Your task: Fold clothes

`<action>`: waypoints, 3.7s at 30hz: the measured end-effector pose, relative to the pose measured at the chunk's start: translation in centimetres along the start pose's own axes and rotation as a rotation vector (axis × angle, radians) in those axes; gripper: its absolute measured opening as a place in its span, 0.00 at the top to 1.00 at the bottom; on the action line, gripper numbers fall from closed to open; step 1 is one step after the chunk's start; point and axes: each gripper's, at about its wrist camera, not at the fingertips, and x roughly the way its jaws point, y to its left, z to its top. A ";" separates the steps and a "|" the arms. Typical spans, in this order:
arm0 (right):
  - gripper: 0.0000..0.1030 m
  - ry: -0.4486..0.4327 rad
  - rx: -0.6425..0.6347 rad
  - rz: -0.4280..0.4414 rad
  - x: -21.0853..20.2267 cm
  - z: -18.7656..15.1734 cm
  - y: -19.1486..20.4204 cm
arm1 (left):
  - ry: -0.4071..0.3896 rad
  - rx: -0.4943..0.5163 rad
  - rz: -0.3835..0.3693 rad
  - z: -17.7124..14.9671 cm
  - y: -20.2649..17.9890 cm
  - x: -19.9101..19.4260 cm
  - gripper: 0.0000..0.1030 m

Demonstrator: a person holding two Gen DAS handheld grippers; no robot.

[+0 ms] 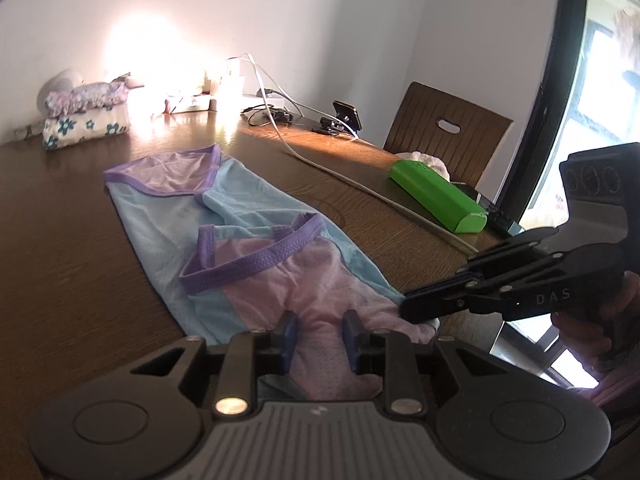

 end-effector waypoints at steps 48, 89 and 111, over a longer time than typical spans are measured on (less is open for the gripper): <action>0.92 -0.061 -0.685 0.034 -2.1 -1.0 5.3 | 0.043 0.552 0.089 -1.5 -5.2 -1.5 0.42; 0.88 -0.001 -0.925 0.160 0.2 -2.0 6.8 | 0.157 0.518 -0.153 1.3 -1.6 -4.9 0.66; 0.87 0.114 -0.551 0.459 -2.1 2.3 1.7 | 0.064 0.482 -0.236 0.7 -0.9 -3.6 0.92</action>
